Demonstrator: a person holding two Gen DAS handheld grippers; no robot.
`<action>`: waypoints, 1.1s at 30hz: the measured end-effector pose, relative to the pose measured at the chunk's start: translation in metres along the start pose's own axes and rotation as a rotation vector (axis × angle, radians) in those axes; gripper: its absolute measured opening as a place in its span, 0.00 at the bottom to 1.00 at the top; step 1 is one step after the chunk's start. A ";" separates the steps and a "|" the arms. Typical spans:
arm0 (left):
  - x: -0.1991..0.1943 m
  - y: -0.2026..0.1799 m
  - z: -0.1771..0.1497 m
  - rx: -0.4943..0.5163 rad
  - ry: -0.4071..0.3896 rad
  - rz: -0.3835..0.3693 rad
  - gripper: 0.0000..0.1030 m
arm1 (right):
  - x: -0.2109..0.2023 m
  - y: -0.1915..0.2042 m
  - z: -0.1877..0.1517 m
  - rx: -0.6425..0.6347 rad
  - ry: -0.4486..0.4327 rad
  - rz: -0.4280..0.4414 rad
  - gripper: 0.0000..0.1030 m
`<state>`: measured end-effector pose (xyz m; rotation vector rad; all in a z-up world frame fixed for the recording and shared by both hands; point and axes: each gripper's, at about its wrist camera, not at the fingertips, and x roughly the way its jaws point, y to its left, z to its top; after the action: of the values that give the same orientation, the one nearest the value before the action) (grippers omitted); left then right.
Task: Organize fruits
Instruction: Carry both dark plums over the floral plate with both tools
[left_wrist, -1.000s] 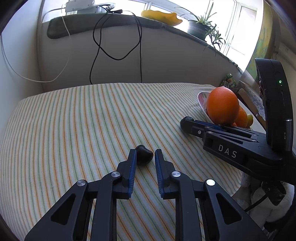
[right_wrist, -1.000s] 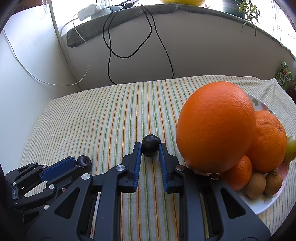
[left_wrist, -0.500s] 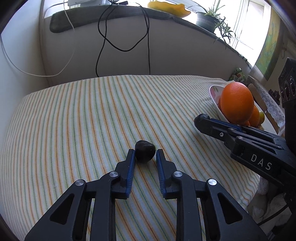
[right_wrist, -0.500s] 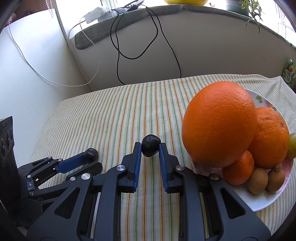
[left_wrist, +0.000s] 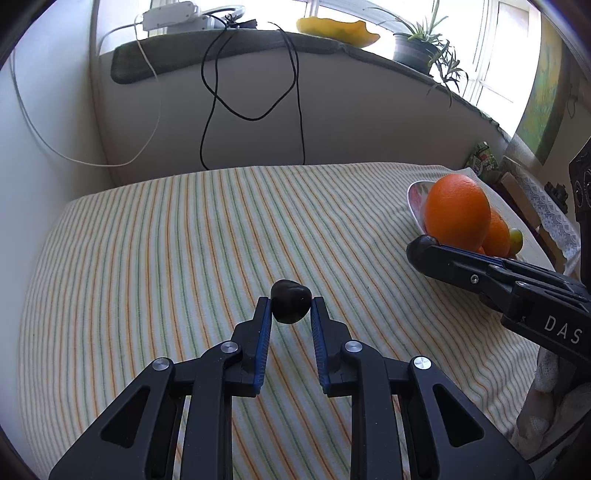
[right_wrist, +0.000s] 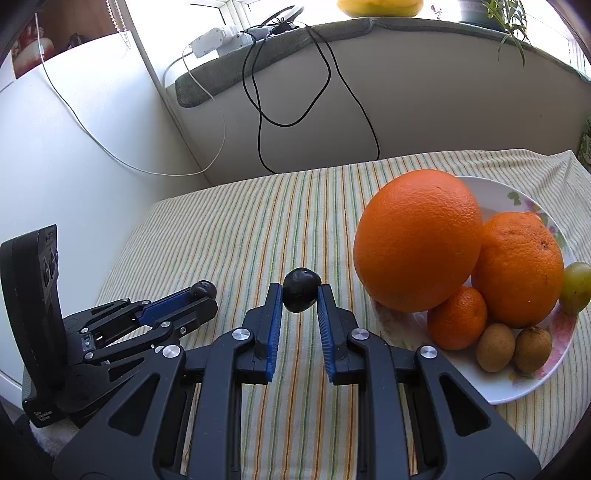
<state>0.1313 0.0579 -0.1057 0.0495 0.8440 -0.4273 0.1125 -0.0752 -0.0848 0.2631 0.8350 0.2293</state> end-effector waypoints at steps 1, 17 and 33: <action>-0.004 -0.002 0.001 0.002 -0.009 0.005 0.19 | -0.004 -0.001 0.000 -0.001 -0.003 0.010 0.19; -0.055 -0.073 0.016 0.049 -0.117 -0.009 0.19 | -0.061 -0.045 0.007 0.015 -0.048 0.120 0.19; -0.048 -0.129 0.024 0.055 -0.140 -0.098 0.19 | -0.110 -0.133 0.009 0.066 -0.106 0.059 0.19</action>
<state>0.0702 -0.0488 -0.0386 0.0293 0.6989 -0.5397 0.0608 -0.2352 -0.0442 0.3595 0.7309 0.2414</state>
